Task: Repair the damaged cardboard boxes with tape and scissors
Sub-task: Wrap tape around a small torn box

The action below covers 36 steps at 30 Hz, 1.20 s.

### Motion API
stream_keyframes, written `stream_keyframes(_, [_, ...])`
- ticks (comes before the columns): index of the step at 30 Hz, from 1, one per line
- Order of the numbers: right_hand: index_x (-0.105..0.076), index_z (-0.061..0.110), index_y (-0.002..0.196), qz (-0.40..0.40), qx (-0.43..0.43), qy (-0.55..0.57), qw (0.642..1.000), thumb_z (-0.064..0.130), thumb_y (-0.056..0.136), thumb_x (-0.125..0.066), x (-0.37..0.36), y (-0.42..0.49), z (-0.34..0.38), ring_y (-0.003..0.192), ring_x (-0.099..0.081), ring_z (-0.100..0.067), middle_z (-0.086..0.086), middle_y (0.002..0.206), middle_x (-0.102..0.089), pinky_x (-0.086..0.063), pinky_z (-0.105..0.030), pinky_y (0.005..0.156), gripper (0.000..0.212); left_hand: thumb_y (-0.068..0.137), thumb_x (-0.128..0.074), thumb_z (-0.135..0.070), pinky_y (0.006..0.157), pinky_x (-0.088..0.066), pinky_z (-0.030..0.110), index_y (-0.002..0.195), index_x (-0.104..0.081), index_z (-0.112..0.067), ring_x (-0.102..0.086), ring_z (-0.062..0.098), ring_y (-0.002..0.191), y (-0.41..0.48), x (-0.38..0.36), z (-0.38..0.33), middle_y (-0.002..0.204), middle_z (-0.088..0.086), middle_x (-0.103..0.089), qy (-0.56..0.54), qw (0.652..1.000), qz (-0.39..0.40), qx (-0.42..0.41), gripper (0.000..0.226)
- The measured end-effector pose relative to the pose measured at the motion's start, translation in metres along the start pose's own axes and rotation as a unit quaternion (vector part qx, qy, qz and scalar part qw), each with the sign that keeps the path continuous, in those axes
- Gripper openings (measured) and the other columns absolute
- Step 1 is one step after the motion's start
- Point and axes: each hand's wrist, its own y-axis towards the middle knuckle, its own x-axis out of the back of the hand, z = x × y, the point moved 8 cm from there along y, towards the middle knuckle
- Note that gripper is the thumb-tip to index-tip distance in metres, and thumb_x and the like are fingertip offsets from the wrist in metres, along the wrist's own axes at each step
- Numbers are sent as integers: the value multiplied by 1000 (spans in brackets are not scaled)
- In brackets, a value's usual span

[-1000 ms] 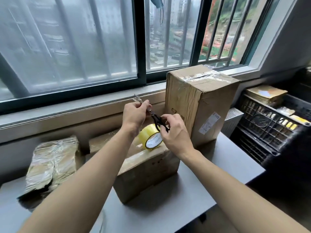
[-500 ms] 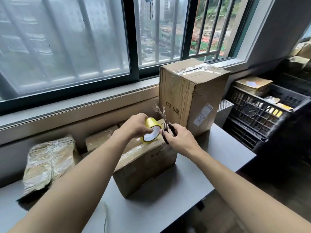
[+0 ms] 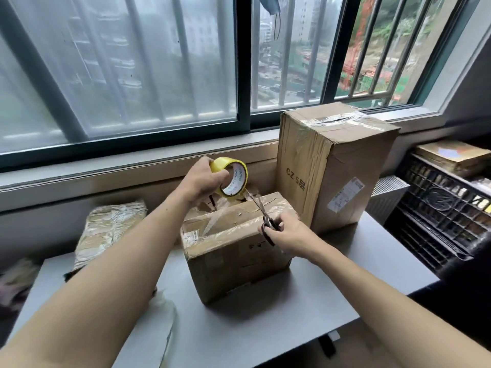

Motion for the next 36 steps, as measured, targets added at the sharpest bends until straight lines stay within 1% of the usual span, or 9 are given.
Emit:
stream_keyframes(3, [-61, 8, 100, 59, 12, -28, 998, 50, 92, -61, -13, -5, 2, 63, -56, -14, -8, 82, -69, -45, -28, 58, 42, 88, -63, -23, 61, -45, 27, 118, -50, -13, -54, 14, 78, -2, 3, -2, 99, 4, -59, -1, 1000, -4, -4, 34])
stream_keyframes(7, [-62, 13, 89, 92, 12, -53, 994, 54, 89, -60, -26, -1, 13, 62, -60, -20, -9, 79, -66, -50, -28, 58, 42, 87, -66, -25, 64, -47, 29, 118, -49, -15, -58, 19, 82, -4, -5, -8, 101, 6, -61, 14, 999, 20, -26, 37])
stream_keyframes(11, [-60, 13, 93, 105, -6, -75, 992, 54, 89, -57, -33, 2, 25, 66, -65, -24, -11, 82, -66, -55, -32, 61, 41, 84, -69, -31, 75, -51, 36, 119, -49, -18, -58, 20, 85, -2, -12, -12, 101, 3, -61, 52, 997, 38, -42, 43])
stream_keyframes(13, [-56, 16, 89, 104, 3, -74, 992, 53, 90, -56, -36, 4, 33, 68, -67, -25, -12, 85, -67, -58, -34, 63, 36, 84, -70, -33, 73, -50, 35, 118, -48, -20, -58, 20, 84, -1, -14, -14, 100, 2, -61, 67, 995, 44, -53, 42])
stream_keyframes(17, [-53, 15, 104, 105, 10, -64, 992, 53, 90, -58, -41, 7, 45, 68, -65, -22, -10, 97, -69, -59, -36, 67, 40, 84, -71, -33, 69, -45, 33, 115, -50, -19, -56, 18, 79, 2, -20, -14, 96, 1, -61, 61, 994, 60, -64, 40])
stream_keyframes(22, [-46, 22, 91, 89, -5, -47, 995, 53, 90, -57, -47, 13, 48, 61, -65, -22, -7, 80, -64, -54, -30, 58, 33, 83, -73, -35, 65, -45, 30, 116, -51, -21, -57, 18, 77, 5, -25, -11, 98, 2, -63, 55, 993, 74, -72, 43])
stream_keyframes(26, [-51, 15, 100, 76, -28, -50, 995, 53, 91, -56, -49, 16, 43, 63, -67, -24, -10, 80, -65, -54, -31, 58, 39, 83, -72, -33, 59, -46, 27, 116, -51, -20, -58, 16, 73, 5, -23, -10, 97, 3, -63, 45, 992, 79, -83, 41])
stream_keyframes(30, [-47, 26, 87, 55, -15, -14, 998, 53, 92, -58, -51, 23, 47, 62, -65, -21, -5, 79, -63, -52, -30, 58, 30, 83, -72, -33, 62, -48, 28, 116, -51, -20, -59, 16, 76, 8, -22, -11, 99, 3, -63, 45, 991, 85, -92, 41])
stream_keyframes(36, [-55, 20, 92, 24, -20, 26, 999, 49, 92, -60, -57, 34, 43, 51, -58, -18, -7, 75, -64, -42, -27, 47, 29, 83, -72, -34, 69, -48, 31, 117, -50, -19, -58, 17, 81, 10, -22, -9, 101, 3, -63, 43, 990, 92, -98, 43])
